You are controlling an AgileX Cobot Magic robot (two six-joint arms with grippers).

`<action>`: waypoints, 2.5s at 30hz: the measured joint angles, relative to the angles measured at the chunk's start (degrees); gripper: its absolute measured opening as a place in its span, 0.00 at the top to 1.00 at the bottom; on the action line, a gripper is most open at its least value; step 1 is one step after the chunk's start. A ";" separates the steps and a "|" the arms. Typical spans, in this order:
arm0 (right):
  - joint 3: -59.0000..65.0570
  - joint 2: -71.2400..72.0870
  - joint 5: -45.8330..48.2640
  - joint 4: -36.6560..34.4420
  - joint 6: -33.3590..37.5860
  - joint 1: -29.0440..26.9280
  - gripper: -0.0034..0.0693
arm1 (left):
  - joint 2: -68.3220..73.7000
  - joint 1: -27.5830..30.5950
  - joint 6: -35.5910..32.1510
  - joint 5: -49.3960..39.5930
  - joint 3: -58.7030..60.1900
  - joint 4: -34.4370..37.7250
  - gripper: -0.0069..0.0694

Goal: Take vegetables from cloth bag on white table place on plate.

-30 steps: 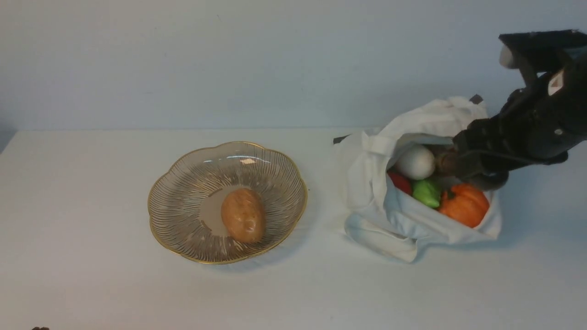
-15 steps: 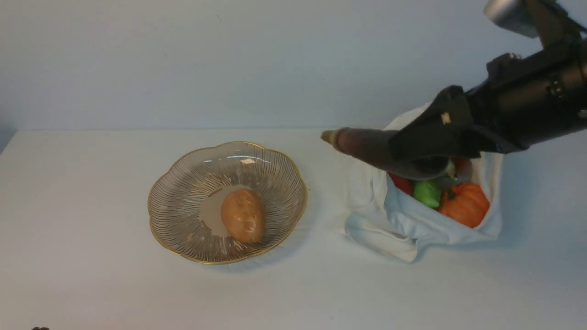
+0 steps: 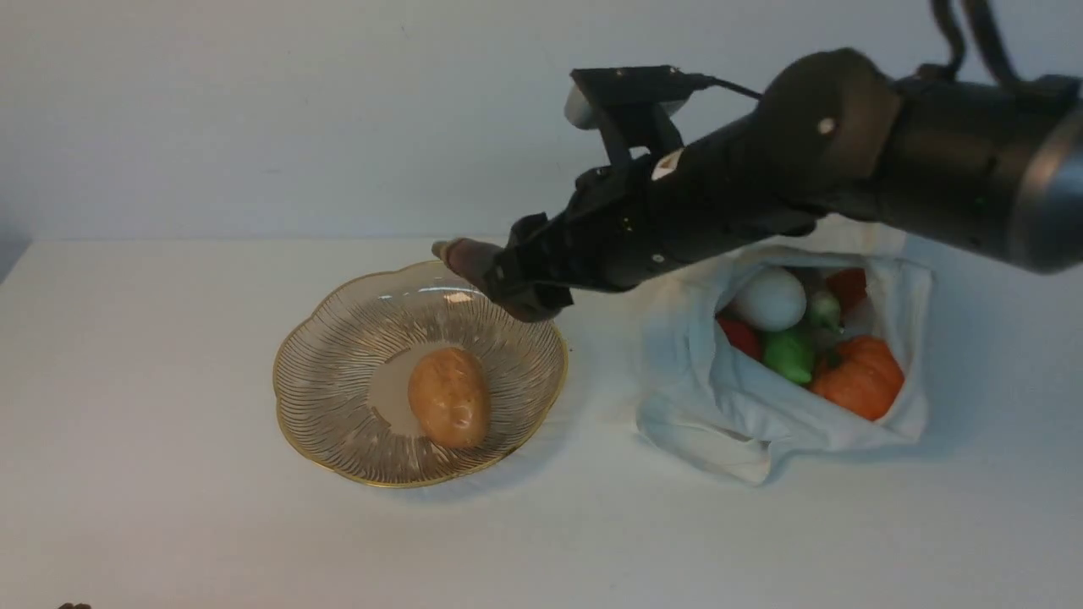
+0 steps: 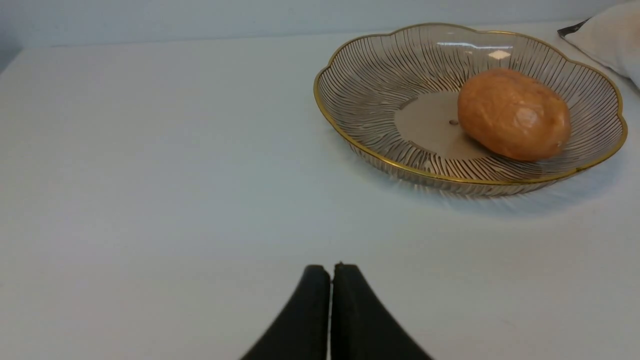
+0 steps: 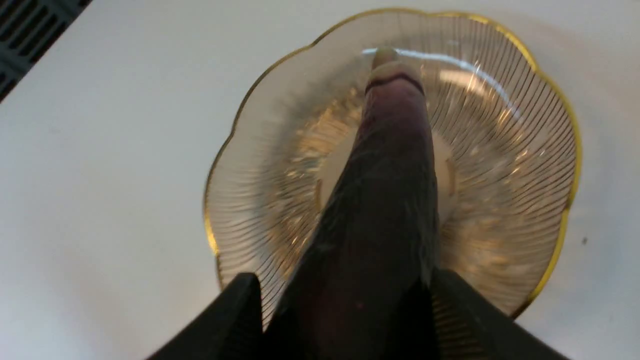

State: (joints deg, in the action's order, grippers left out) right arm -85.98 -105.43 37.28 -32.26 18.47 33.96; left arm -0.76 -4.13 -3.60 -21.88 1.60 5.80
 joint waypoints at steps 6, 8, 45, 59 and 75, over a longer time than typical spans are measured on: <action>-8.39 -9.46 -0.41 3.25 -2.04 0.00 0.42 | 0.00 0.00 0.00 0.00 0.00 0.00 0.92; -10.07 -11.76 -0.35 3.95 -2.11 0.00 0.42 | 0.00 0.00 0.00 0.00 0.00 0.00 0.92; 14.57 68.86 -1.10 49.31 -37.91 0.00 0.97 | 0.00 0.00 0.00 0.00 0.00 0.00 0.92; 51.92 106.55 -20.28 52.34 -40.06 0.00 0.97 | 0.00 0.00 0.00 0.00 0.00 0.00 0.92; 54.46 106.66 -22.58 53.04 -40.06 0.00 0.97 | -0.04 0.00 0.00 0.00 0.00 0.02 0.92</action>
State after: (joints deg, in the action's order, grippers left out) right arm -31.52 1.22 14.70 20.78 -21.59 33.96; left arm -0.80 -4.13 -3.60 -21.88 1.60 5.82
